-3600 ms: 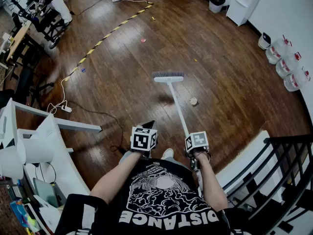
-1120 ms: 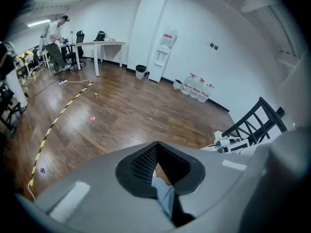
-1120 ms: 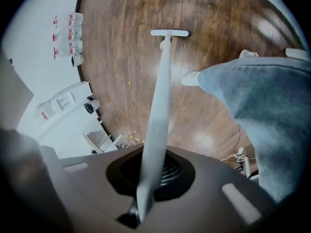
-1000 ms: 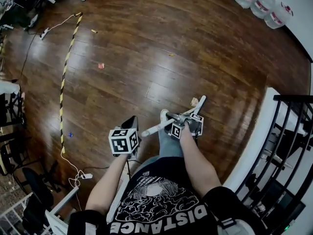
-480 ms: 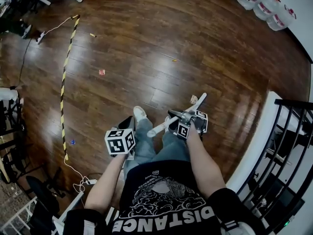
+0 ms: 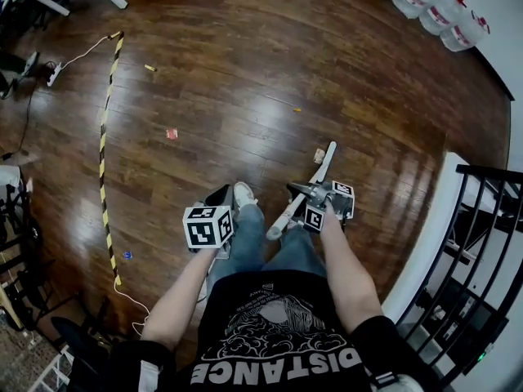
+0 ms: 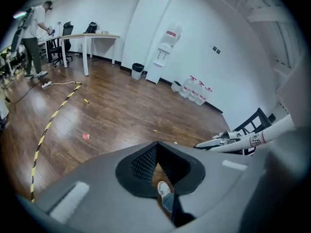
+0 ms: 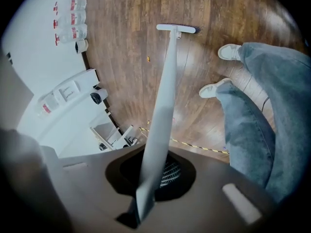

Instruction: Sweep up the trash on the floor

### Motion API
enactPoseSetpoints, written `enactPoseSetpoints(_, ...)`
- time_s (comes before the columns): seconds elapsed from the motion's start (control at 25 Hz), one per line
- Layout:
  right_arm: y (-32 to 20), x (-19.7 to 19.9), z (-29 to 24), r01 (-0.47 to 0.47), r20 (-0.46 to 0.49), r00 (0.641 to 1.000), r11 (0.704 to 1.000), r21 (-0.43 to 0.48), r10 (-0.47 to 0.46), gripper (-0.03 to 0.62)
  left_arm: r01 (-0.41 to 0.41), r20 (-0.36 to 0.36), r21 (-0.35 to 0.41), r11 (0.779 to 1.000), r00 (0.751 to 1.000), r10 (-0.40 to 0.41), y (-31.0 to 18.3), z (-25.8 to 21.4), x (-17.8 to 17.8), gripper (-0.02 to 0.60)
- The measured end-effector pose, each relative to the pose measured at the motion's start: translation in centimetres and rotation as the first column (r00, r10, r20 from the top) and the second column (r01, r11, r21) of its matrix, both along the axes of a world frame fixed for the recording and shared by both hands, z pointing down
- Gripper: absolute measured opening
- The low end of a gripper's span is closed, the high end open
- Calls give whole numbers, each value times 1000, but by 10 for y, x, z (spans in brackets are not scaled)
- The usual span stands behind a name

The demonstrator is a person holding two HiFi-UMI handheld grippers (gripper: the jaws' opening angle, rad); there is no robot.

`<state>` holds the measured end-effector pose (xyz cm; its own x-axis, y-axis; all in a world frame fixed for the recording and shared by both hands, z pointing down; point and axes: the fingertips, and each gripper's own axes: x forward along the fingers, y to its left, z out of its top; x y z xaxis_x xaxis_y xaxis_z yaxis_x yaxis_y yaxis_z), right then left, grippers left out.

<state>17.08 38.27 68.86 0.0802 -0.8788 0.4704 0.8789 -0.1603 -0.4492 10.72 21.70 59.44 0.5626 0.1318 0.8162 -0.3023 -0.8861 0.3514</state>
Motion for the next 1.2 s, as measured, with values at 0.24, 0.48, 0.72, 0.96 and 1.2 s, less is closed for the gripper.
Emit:
enactPoseSetpoints(0.24, -50, 28, 0, -20, -37, 999, 1000, 11, 20, 9, 4, 20, -15, 1000, 1000, -3, -48, 9, -1, 5)
enactPoseSetpoints(0.48, -90, 54, -1, -10, -62, 998, 1000, 24, 11, 13, 23, 32, 1, 1000, 999, -23, -93, 10, 1, 5)
enactPoseSetpoints(0.72, -121, 76, 0, 16, -69, 998, 999, 46, -12, 14, 42, 38, 13, 999, 998, -42, -116, 8, 11, 5)
enactPoseSetpoints(0.96, -154, 104, -2, 52, -71, 996, 997, 59, -48, 17, 86, 63, 24, 996, 994, -88, -139, 10, 16, 5)
enactPoseSetpoints(1.2, -187, 120, -13, 104, -75, 993, 989, 102, -96, 14, 122, 61, 24, 992, 990, -124, -151, 8, 36, 5)
